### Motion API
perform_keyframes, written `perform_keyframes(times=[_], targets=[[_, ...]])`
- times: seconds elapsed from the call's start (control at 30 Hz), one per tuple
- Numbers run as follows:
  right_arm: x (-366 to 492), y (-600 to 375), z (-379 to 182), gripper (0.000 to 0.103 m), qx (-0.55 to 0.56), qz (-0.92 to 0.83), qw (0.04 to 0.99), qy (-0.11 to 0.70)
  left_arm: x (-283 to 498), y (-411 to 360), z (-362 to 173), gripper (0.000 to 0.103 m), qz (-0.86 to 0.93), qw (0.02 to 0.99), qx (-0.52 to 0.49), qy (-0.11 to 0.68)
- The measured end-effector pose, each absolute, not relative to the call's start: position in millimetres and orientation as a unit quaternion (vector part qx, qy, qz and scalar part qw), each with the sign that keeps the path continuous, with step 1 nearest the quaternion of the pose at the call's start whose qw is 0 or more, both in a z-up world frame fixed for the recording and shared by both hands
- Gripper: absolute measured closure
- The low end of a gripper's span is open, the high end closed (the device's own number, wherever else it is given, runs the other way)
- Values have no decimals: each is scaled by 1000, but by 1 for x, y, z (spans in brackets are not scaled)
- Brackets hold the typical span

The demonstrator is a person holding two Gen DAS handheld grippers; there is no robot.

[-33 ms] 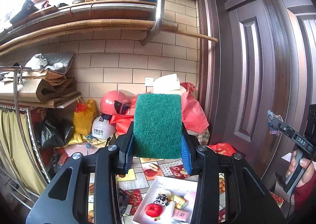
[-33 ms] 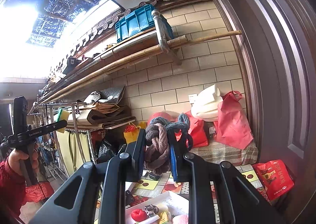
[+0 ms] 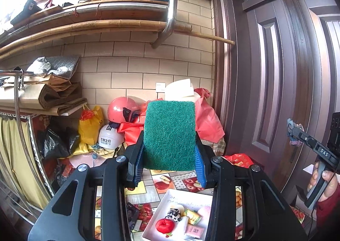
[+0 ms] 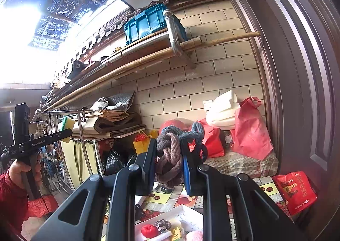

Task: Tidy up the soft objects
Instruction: 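Lift the green sponge and grey rope toy and carry both over the white box, then open the left gripper over the box while the right gripper releases the rope toy inside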

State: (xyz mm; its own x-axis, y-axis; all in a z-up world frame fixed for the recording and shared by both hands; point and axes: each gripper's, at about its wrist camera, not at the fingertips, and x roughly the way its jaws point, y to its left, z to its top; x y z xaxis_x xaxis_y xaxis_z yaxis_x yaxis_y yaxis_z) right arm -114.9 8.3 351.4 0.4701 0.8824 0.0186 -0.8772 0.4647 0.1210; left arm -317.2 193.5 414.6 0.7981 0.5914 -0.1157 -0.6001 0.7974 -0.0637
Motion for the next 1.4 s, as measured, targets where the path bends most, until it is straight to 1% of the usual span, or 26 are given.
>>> perform_keyframes(times=[0.17,0.43,0.57,0.67,0.83,0.97,1.07,1.17,1.23,1.3,1.33,1.37,1.4], targets=[[-106,21,345,83,52,520,852,40,-306,204,404,64,314,946,-55,59],[-84,52,327,83,47,525,846,82,-270,233,363,64,297,943,-102,108],[-74,68,319,83,40,526,844,99,-257,244,353,64,298,942,-108,116],[-64,82,307,83,33,525,843,117,-239,253,335,64,293,939,-112,142],[-41,116,273,80,3,521,837,167,-201,265,273,64,268,929,-141,211],[-23,150,230,80,-31,517,826,221,-167,267,194,64,232,911,-185,286],[-9,176,194,80,-54,512,814,269,-144,263,140,64,230,895,-187,333],[1,199,160,80,-74,505,803,307,-126,257,107,64,240,881,-179,367],[7,211,142,80,-80,500,798,328,-120,256,97,64,249,873,-173,383],[11,220,129,77,-82,493,796,342,-116,260,92,57,260,867,-164,393],[13,224,124,69,-83,490,795,348,-114,261,90,42,266,864,-160,396],[15,228,119,59,-85,486,794,354,-113,261,88,19,271,862,-156,398],[16,230,114,38,-85,484,793,360,-114,264,85,12,274,861,-154,399]])
